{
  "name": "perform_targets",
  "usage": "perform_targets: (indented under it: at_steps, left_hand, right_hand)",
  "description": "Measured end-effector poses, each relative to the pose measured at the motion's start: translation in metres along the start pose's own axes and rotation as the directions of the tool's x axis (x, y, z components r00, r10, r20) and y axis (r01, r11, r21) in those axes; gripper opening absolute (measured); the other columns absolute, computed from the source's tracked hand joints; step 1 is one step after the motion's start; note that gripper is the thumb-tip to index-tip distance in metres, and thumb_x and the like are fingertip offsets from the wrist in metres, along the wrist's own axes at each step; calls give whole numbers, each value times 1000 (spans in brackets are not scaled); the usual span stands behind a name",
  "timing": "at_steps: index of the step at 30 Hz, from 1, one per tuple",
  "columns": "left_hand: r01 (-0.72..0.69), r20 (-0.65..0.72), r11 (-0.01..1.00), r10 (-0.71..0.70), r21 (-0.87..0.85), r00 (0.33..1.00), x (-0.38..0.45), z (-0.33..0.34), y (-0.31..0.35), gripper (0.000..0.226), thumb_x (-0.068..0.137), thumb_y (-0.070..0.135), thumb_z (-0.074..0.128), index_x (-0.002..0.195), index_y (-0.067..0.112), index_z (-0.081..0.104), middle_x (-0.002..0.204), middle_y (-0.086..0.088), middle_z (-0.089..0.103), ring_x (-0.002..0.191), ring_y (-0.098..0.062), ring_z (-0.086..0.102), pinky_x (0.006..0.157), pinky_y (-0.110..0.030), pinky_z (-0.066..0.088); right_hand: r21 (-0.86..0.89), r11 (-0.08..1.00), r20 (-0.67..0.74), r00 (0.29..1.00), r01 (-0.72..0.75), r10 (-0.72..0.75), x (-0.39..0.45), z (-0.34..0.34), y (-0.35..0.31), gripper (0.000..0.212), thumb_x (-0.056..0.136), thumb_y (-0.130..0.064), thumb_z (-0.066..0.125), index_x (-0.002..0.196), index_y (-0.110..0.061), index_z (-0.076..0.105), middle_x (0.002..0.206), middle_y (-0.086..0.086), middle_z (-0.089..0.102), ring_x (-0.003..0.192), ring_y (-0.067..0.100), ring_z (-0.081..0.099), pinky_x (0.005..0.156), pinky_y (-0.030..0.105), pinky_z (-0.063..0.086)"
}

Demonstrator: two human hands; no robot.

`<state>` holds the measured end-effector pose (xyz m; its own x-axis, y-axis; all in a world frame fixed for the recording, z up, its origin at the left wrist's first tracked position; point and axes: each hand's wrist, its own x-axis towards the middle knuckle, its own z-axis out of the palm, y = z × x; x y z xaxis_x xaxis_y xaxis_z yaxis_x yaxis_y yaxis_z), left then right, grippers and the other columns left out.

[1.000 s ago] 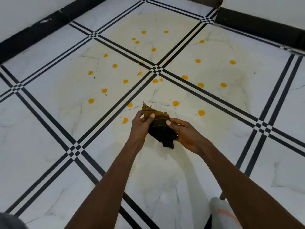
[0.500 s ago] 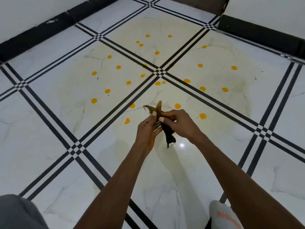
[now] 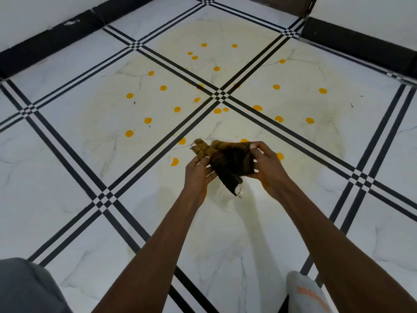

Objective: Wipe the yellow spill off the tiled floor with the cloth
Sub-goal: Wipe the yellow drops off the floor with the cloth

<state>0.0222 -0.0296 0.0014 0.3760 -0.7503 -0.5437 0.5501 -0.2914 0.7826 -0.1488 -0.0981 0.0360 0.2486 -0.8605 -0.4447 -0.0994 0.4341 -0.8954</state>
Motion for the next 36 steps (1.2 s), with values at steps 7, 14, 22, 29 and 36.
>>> perform_targets:
  at_steps: [7,14,22,29,36]
  left_hand:
    - [36,-11,998,-35,52,999,13,-4,-1,28,104,13,56,132,8,56,124,-17,71,112,-30,72,99,-41,59]
    - [3,-94,980,16,201,995,19,-15,-16,21,101,12,60,122,10,62,113,-14,74,94,-25,75,94,-38,61]
    - [-60,-133,845,153,531,979,19,-50,-31,18,102,17,57,118,13,62,112,-11,71,89,-19,74,91,-39,61]
    - [-93,-103,637,262,765,959,19,-70,-25,16,102,21,57,113,12,66,113,-4,71,96,-20,69,93,-38,56]
    - [-119,-88,410,450,904,889,38,-108,-29,14,99,10,57,105,6,69,106,-11,66,102,-29,63,86,-38,52]
  right_hand:
    - [-236,944,-170,947,229,-272,6,-46,-42,21,112,-27,43,117,-19,61,113,20,68,89,25,67,50,30,58]
    - [-861,350,92,789,370,-607,15,-23,-51,25,109,-22,41,122,-13,61,99,15,70,89,39,66,68,38,46]
    - [-958,127,274,952,258,134,-3,45,38,24,108,-26,44,118,-13,62,118,12,66,98,32,65,80,38,48]
    - [-942,232,218,967,243,-130,30,18,39,25,106,-31,51,117,-14,67,128,7,64,124,29,59,98,44,54]
    - [-925,108,355,930,364,-95,53,1,112,80,97,-69,15,165,-28,25,176,7,6,163,37,0,128,62,3]
